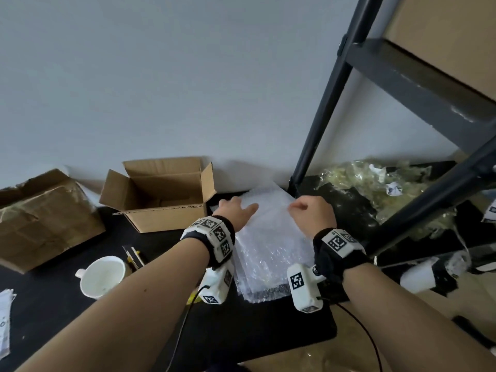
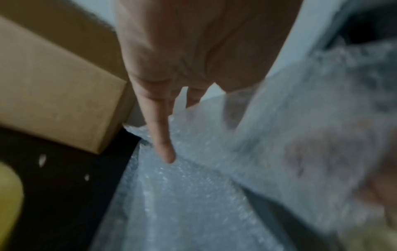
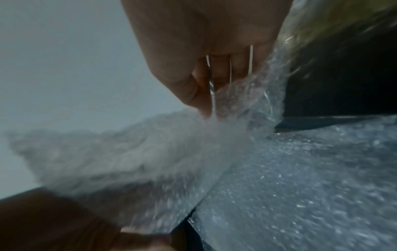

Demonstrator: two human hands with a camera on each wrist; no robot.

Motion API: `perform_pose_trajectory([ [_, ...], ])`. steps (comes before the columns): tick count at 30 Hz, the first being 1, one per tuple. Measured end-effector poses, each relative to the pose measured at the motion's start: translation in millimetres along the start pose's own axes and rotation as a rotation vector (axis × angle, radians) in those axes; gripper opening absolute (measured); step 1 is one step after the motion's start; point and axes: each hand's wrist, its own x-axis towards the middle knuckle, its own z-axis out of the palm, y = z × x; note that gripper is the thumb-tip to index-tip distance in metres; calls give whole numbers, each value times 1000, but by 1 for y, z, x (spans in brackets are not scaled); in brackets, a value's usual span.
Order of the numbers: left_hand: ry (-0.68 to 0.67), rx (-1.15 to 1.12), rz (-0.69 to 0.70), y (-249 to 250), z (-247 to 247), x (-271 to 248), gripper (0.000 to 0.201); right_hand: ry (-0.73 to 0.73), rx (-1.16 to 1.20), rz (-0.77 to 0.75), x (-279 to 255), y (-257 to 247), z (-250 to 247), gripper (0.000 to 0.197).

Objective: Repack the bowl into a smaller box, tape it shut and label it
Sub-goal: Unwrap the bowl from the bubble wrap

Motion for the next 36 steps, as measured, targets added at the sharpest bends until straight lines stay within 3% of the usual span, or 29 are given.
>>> perform_pose_trajectory([
  [2,32,-124,24,-1,-7,-2,55,-70,-11,-10,-2,-5,-2,12],
  [5,135,-151,173,-1,-14,-10,49,-170,-31,3,-5,-13,-4,21],
  [9,116,-111,311,-3,-20,-30,49,-150,-74,11,-2,-19,-8,27],
  [15,50,-93,392,-25,-37,-56,46,-159,-218,-24,1,-38,-6,49],
  [20,33,-105,376,-55,-57,-78,48,-309,-153,-20,-6,-56,24,66],
  [22,33,-115,357,-73,-63,-83,49,-314,-109,-55,-11,-65,38,57],
  [25,57,-131,322,-99,-74,-93,46,-342,-69,-141,-23,-82,58,14],
  [29,186,-149,278,-135,-88,-106,40,-445,-35,-180,-33,-108,86,21],
  [33,330,-113,191,-171,-106,-118,24,-424,39,-191,-48,-135,113,25],
  [36,298,-181,96,-195,-119,-126,47,-436,113,-190,-58,-150,130,23],
])
